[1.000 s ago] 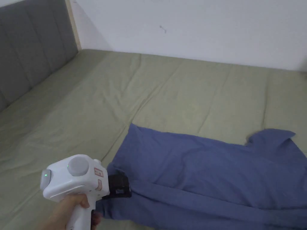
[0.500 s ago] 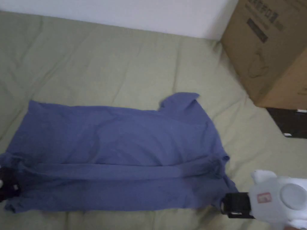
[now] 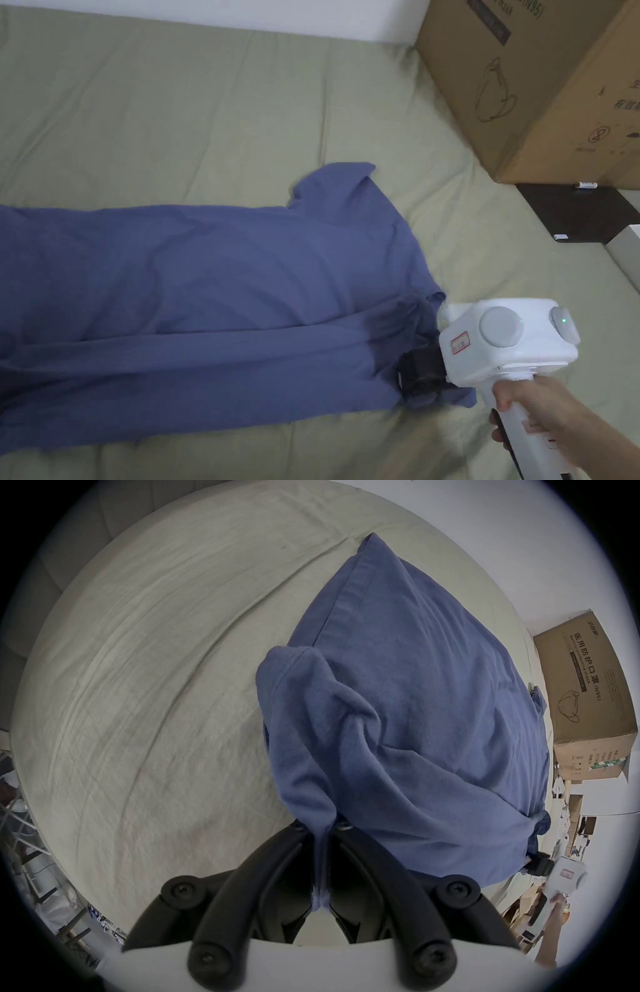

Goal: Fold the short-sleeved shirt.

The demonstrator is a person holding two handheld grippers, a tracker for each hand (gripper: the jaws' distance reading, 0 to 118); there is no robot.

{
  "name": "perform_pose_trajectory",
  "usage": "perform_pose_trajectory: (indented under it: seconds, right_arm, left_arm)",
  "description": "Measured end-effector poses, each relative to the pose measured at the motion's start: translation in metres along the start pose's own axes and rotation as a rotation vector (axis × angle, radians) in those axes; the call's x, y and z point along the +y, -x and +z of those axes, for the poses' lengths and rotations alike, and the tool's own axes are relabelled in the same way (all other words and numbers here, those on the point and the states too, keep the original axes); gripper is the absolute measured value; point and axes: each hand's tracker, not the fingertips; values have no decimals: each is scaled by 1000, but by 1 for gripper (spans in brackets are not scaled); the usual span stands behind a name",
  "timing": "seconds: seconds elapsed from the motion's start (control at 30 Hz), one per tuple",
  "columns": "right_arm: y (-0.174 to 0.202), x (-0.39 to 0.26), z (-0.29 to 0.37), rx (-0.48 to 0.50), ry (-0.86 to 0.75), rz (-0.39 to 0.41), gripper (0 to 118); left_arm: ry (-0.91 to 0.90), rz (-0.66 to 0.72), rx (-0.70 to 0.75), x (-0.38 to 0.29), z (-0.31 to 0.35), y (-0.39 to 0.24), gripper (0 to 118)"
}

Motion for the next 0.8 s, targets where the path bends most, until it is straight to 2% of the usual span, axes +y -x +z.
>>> perform_pose_trajectory:
  seconds: [0.03, 0.07, 0.1, 0.13, 0.2, 0.23, 0.27, 0.3, 0.37, 0.43, 0.53, 0.67, 0.8]
  right_arm:
    - [-3, -3, -2, 20, 6, -51, 113]
    - [-4, -5, 2, 24, -28, -79, 106]
    - [-4, -7, 10, 18, -37, -54, 94]
    - [-3, -11, 18, 30, -75, -44, 69]
    - [-3, -17, 33, 37, -112, -34, 51]
    - [-6, -19, 39, 95, -136, -56, 40]
    - [-4, -19, 41, 159, -133, -102, 9]
    - [0, -18, 43, 131, -113, -113, 8]
    - [13, -19, 43, 41, -123, -3, 8]
    - [22, -21, 48, 5, -135, 32, 8]
    - [21, -30, 71, 26, -168, 30, 8]
    - [16, -49, 108, 51, -205, 24, 8]
    - [13, -84, 135, 76, -209, 47, 8]
  left_arm:
    - [1, 1, -4, 0, 1, 1, 7]
    - [3, 2, -7, 0, 3, 2, 7]
    - [5, 1, -10, 2, 3, 3, 7]
    - [7, 0, -12, 3, 4, 3, 7]
    - [11, -3, -13, 3, 5, 3, 7]
    - [12, -4, -12, 4, 4, 3, 7]
    - [12, -5, -11, 4, 4, 2, 7]
    - [10, -9, 0, 3, 5, 0, 7]
    - [6, -16, 9, 2, 6, -2, 7]
    - [15, -23, 15, 1, 14, -2, 7]
    - [39, -57, 10, -3, 34, 4, 7]
    - [22, -38, -36, -9, 65, 23, 7]
    - [13, -69, -53, -36, 92, 38, 7]
